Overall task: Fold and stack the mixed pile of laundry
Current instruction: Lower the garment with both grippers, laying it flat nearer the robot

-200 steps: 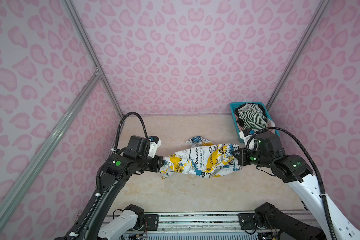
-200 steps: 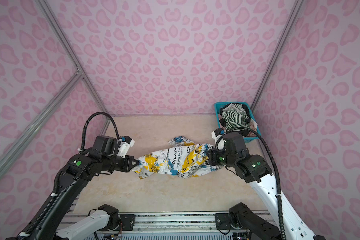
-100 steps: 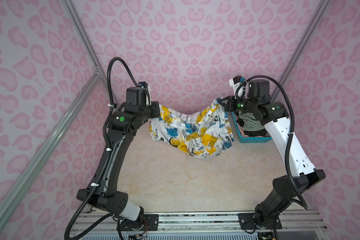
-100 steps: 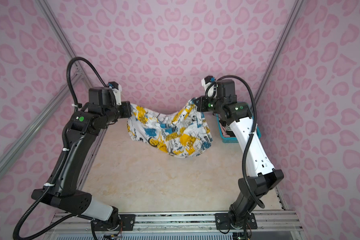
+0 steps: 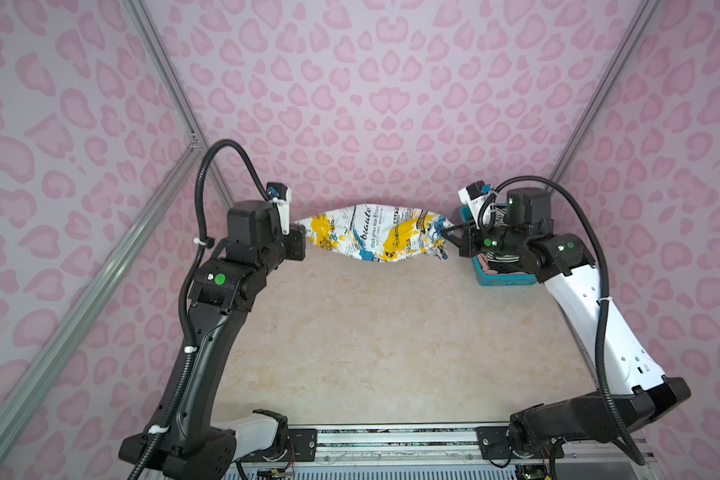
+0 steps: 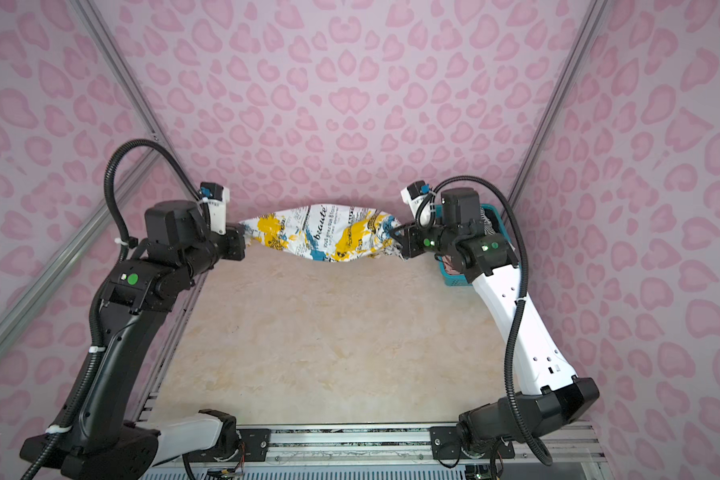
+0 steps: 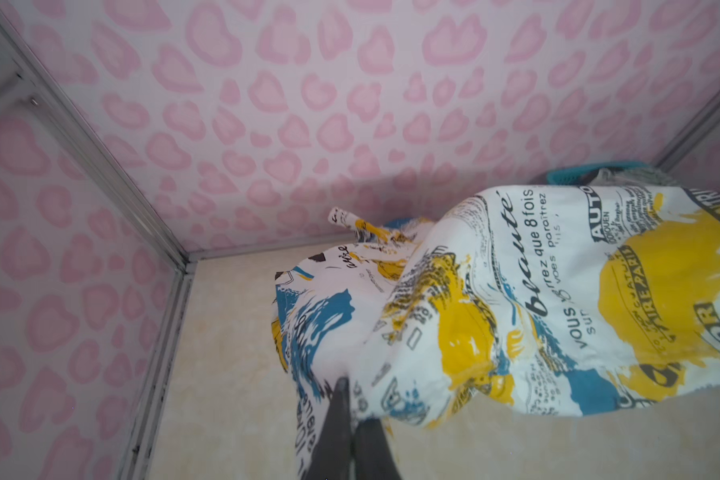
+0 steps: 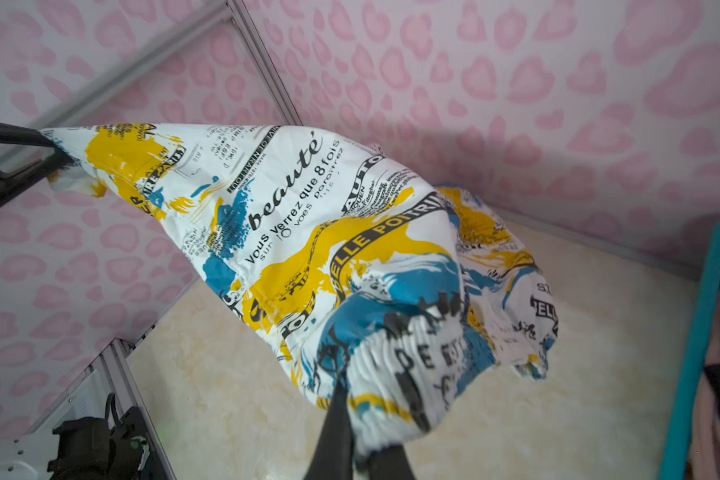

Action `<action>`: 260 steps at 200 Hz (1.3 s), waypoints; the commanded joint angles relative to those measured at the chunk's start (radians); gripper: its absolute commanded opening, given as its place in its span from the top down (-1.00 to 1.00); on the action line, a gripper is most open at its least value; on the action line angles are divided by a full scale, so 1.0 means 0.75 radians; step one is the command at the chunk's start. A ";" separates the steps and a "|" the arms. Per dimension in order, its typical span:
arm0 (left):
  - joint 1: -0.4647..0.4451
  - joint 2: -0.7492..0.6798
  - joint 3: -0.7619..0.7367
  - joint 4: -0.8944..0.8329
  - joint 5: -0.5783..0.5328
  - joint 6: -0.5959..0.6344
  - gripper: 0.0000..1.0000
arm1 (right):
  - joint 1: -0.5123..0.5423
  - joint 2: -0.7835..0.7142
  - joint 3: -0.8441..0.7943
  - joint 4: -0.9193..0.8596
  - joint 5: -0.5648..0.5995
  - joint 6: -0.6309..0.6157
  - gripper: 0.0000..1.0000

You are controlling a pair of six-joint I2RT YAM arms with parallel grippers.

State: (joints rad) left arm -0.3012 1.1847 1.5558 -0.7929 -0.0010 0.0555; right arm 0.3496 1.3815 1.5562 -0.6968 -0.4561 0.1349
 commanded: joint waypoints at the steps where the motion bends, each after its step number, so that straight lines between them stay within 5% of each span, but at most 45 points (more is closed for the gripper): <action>1: 0.000 -0.151 -0.266 0.029 0.189 -0.029 0.95 | -0.008 -0.087 -0.303 0.061 0.045 0.025 1.00; 33: -0.001 -0.305 -0.503 -0.119 0.392 -0.117 0.95 | 0.004 -0.187 -0.715 0.075 -0.031 0.194 1.00; 66: -0.001 -0.356 -0.586 -0.192 0.371 -0.210 0.95 | 0.054 -0.284 -0.965 0.031 -0.022 0.280 1.00; 107: -0.002 -0.289 -0.535 -0.331 0.469 -0.250 0.84 | 0.095 -0.339 -1.080 -0.010 -0.080 0.368 0.94; 131: -0.002 -0.181 -0.469 -0.458 0.596 -0.241 0.78 | 0.119 -0.311 -1.074 -0.085 -0.094 0.334 0.80; 152: -0.001 -0.137 -0.408 -0.546 0.564 -0.223 0.66 | 0.121 -0.289 -1.026 -0.199 -0.092 0.274 0.69; 202: -0.002 -0.177 -0.289 -0.614 0.323 -0.279 -0.05 | 0.121 -0.333 -0.962 -0.319 0.055 0.267 0.73; 260: -0.006 -0.128 -0.664 -0.123 0.344 -0.593 -0.02 | 0.127 -0.332 -0.951 -0.429 0.465 0.368 0.54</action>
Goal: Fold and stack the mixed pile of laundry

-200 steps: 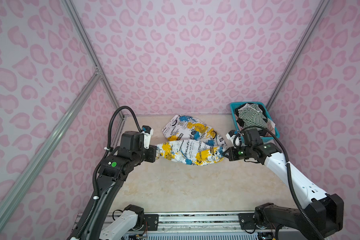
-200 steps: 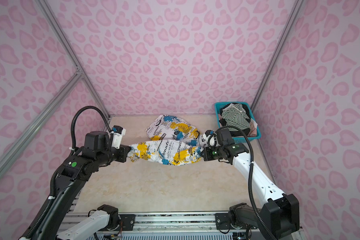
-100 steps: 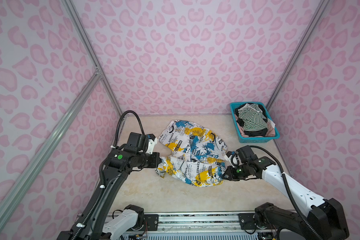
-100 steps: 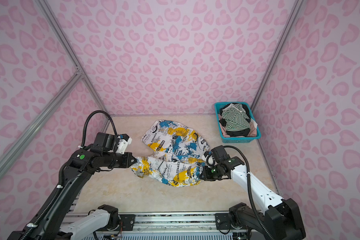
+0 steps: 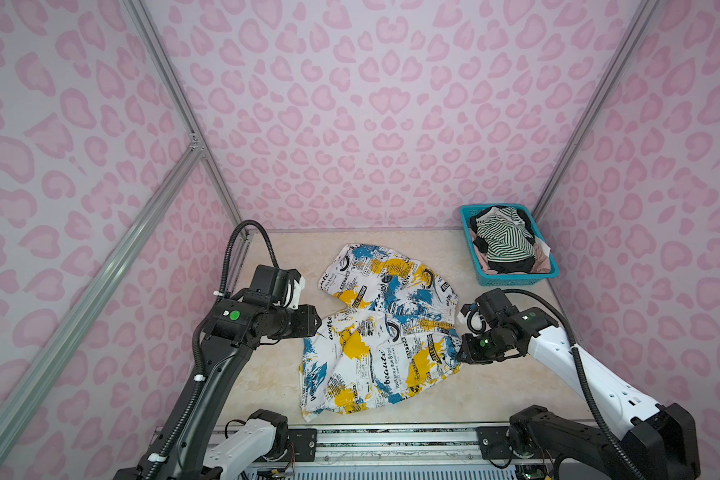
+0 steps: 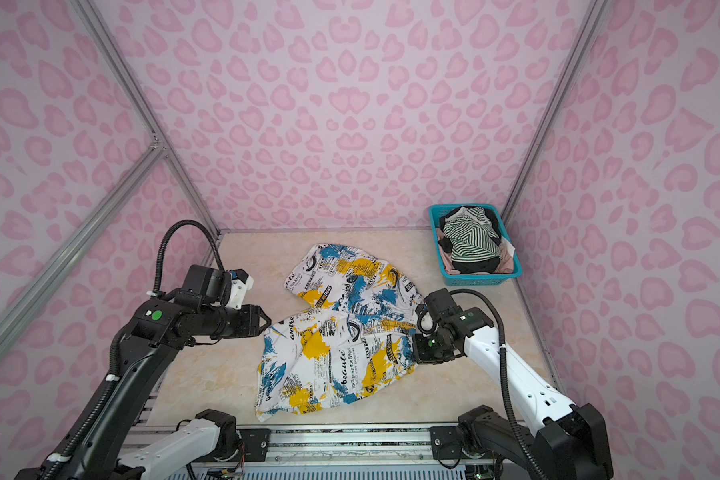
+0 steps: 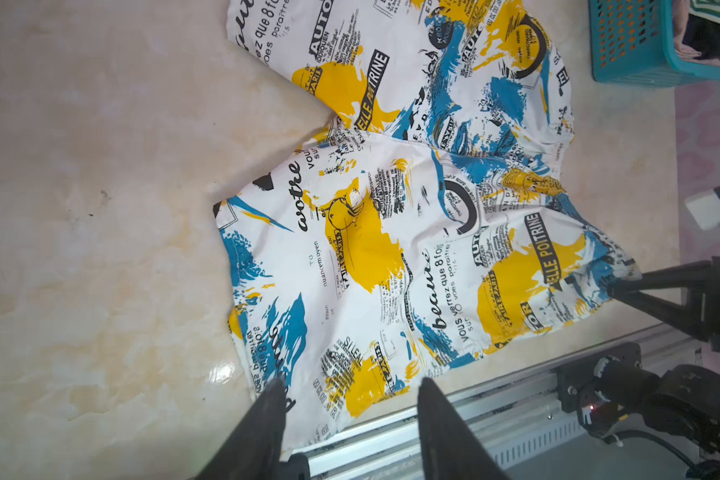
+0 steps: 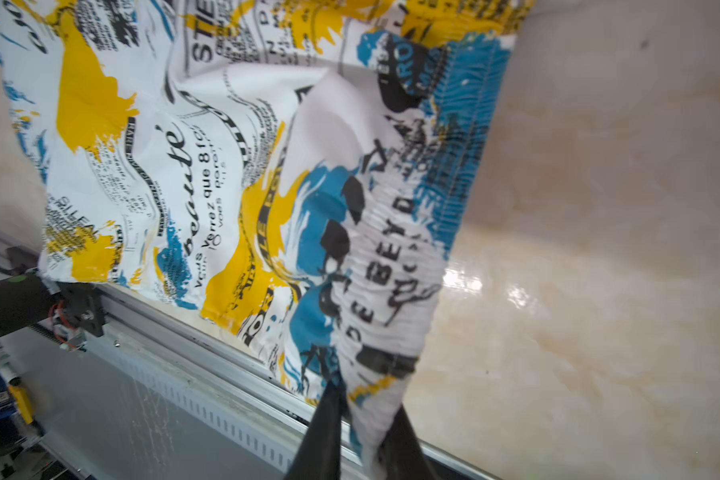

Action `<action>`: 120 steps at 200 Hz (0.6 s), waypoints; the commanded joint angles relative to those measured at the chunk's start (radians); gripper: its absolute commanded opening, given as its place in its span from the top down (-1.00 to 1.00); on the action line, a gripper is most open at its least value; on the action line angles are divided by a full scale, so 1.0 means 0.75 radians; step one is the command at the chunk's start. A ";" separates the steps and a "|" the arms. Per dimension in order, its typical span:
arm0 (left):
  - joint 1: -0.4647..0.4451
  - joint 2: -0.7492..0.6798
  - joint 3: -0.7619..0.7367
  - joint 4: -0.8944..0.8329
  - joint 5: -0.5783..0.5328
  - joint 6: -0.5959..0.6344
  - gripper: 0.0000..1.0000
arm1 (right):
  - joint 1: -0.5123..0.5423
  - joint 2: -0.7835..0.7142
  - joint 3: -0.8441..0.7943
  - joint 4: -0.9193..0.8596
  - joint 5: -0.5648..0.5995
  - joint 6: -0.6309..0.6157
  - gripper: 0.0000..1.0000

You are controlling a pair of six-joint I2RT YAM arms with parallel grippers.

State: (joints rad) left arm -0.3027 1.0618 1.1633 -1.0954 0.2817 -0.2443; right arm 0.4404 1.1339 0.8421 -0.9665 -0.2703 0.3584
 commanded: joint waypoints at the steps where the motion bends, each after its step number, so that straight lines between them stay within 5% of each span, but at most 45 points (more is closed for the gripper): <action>1: -0.003 0.038 -0.150 0.291 -0.040 -0.202 -0.02 | 0.007 -0.003 0.002 -0.067 0.221 0.073 0.51; 32: -0.005 0.095 -0.365 0.539 -0.216 -0.365 0.07 | 0.006 -0.033 0.017 -0.031 0.297 0.133 0.18; 83: -0.003 0.300 -0.479 0.814 -0.200 -0.449 0.24 | 0.006 -0.005 0.097 0.148 0.329 0.077 -0.03; 120: -0.003 0.507 -0.470 0.951 -0.259 -0.515 0.24 | -0.065 0.310 0.231 0.406 0.220 0.051 -0.13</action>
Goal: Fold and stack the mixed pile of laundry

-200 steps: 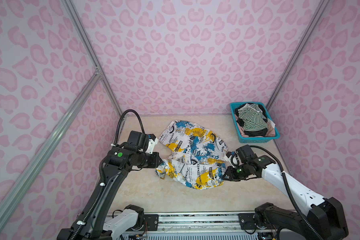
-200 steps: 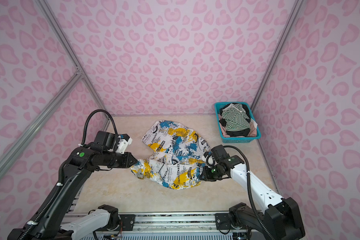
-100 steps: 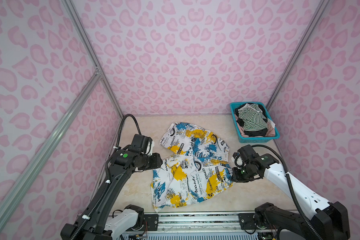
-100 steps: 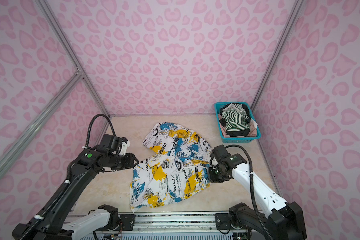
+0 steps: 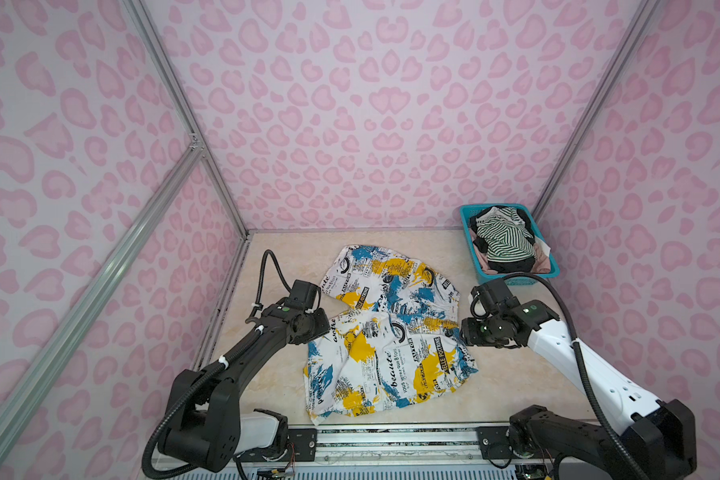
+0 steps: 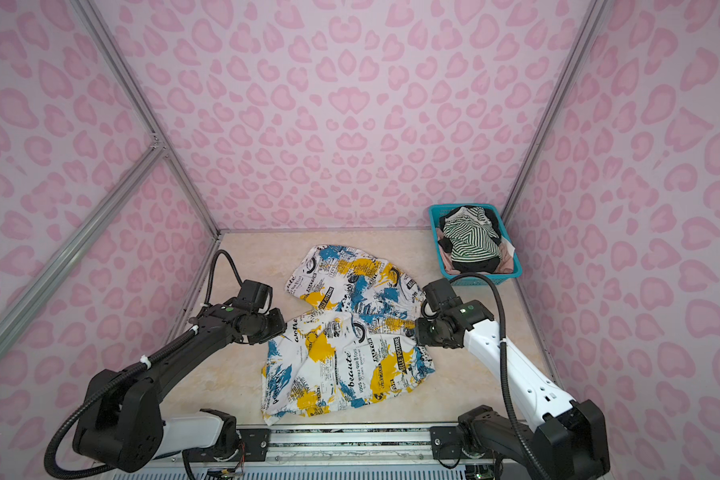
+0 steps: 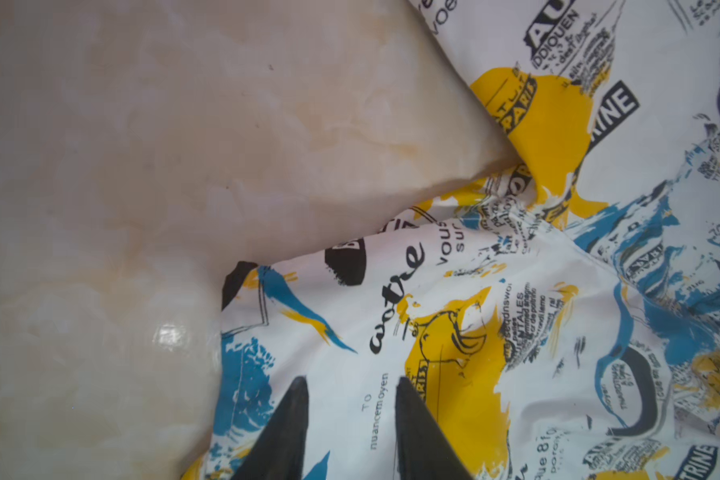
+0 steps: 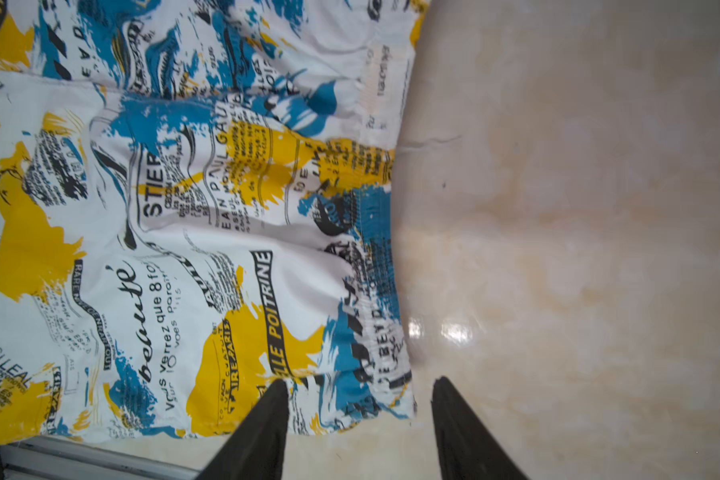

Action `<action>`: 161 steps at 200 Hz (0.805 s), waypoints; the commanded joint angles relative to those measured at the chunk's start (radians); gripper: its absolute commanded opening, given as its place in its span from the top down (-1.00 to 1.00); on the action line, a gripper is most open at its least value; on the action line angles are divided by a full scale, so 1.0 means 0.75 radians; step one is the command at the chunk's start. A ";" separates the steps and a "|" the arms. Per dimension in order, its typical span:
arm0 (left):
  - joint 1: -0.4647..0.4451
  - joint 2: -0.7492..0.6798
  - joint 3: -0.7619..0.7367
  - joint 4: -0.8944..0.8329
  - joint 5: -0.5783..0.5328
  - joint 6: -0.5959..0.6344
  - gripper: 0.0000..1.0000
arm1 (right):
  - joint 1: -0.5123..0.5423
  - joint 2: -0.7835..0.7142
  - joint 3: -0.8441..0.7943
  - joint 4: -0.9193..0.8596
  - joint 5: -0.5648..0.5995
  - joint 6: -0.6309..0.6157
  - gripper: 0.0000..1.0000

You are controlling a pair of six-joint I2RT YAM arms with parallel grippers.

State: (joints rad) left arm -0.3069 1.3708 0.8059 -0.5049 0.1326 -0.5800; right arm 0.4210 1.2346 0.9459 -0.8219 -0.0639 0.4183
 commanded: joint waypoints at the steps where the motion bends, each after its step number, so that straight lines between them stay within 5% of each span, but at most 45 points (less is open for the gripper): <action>1: 0.002 0.101 0.007 0.165 -0.060 -0.069 0.24 | -0.044 0.196 0.103 0.223 -0.061 -0.028 -0.13; 49: 0.012 0.306 0.071 0.140 -0.137 -0.114 0.43 | -0.154 0.612 0.259 0.474 -0.105 -0.025 -0.13; 122: 0.056 0.338 0.085 0.080 -0.216 -0.068 0.48 | -0.201 0.975 0.482 0.467 -0.104 -0.006 -0.12; 161: 0.066 0.315 0.162 0.015 -0.181 0.000 0.43 | -0.199 1.037 0.517 0.433 -0.087 -0.039 0.38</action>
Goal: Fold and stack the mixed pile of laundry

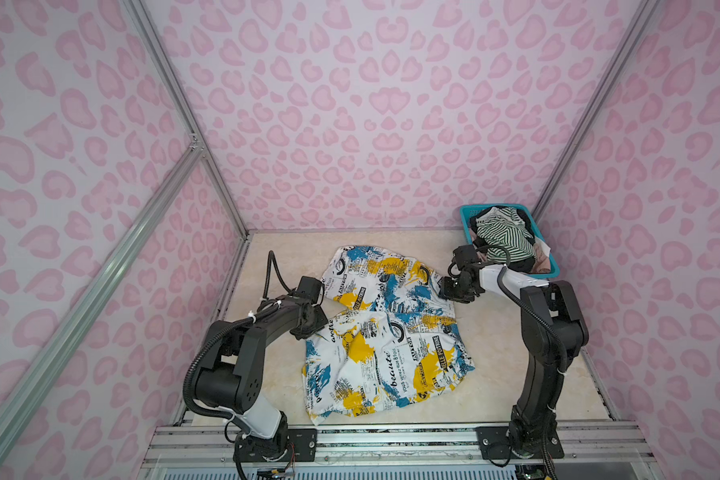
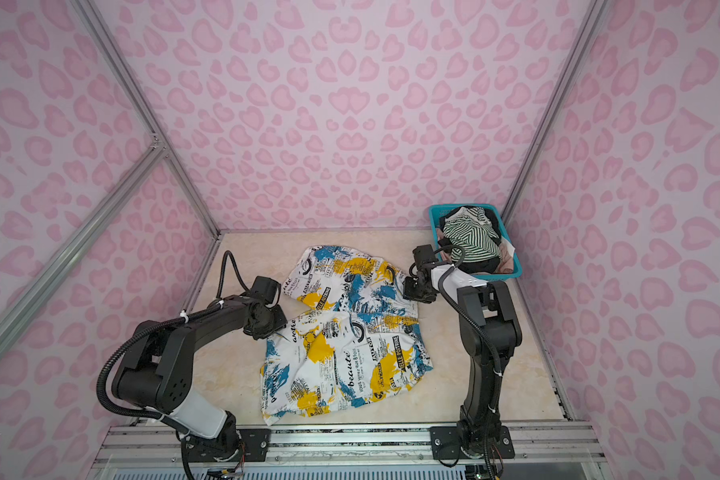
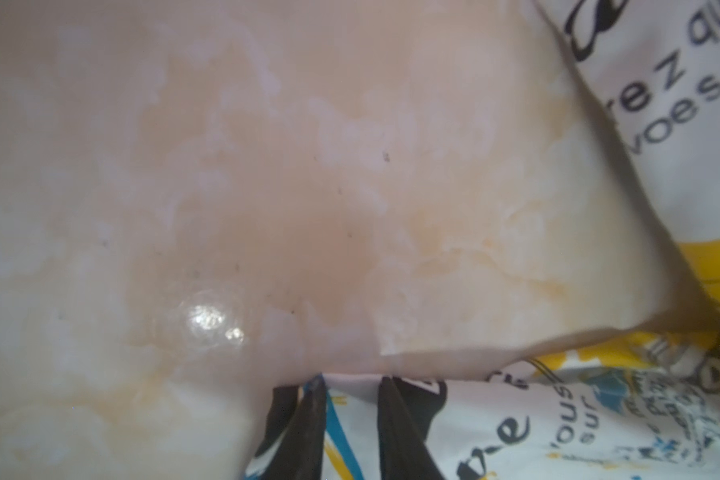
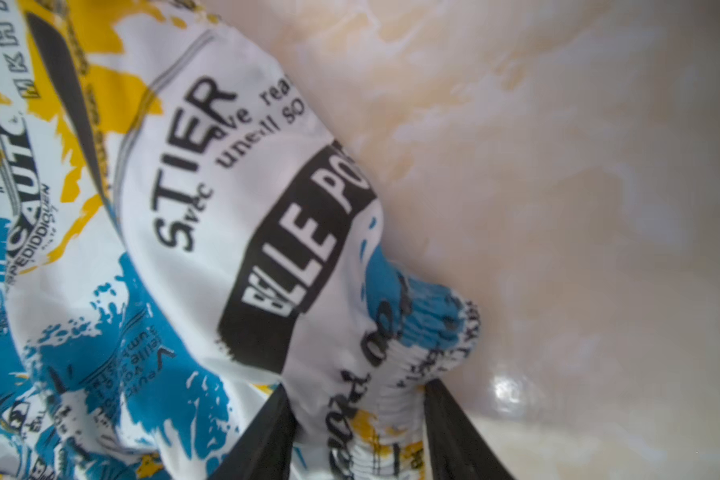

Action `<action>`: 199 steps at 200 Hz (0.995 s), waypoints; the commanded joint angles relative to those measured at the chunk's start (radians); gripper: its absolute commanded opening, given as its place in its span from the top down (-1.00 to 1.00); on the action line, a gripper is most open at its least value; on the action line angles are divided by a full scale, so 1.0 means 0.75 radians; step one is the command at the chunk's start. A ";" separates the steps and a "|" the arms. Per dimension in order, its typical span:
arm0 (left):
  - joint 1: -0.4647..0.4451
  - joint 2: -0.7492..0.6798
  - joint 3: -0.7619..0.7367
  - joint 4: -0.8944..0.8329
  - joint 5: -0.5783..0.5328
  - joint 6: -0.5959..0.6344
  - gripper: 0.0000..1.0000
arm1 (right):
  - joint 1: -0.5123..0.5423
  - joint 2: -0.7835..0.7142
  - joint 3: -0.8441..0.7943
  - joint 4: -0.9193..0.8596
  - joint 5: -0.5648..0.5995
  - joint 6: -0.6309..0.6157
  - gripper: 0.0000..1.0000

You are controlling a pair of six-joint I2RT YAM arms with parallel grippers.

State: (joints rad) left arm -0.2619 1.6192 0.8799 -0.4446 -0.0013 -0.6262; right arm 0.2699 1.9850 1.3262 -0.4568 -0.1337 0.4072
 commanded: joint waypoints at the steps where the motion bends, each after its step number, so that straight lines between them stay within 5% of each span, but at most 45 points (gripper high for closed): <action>1: 0.007 -0.019 0.067 -0.069 -0.003 0.064 0.43 | 0.002 0.037 0.011 -0.056 0.007 -0.025 0.39; 27: 0.040 -0.055 0.196 -0.180 -0.060 0.126 0.31 | 0.034 0.041 0.049 -0.140 0.024 -0.096 0.55; 64: 0.135 0.010 0.353 -0.107 0.048 0.242 -0.23 | 0.159 0.038 0.040 -0.252 0.153 -0.168 0.58; 146: 0.189 0.480 0.546 0.078 0.130 0.252 -0.28 | 0.185 -0.061 -0.099 -0.207 0.143 -0.137 0.62; 168: 0.197 0.546 0.548 0.107 0.187 0.230 -0.13 | 0.179 -0.054 -0.085 -0.191 0.150 -0.127 0.64; 199: 0.211 0.504 0.567 0.044 0.208 0.213 0.54 | 0.137 -0.029 -0.009 -0.145 0.156 -0.126 0.77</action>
State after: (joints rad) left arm -0.1081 2.0026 1.2976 -0.3130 0.1074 -0.4458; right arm 0.3950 1.9404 1.2827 -0.5499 -0.0341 0.3061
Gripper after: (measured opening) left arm 0.349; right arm 0.140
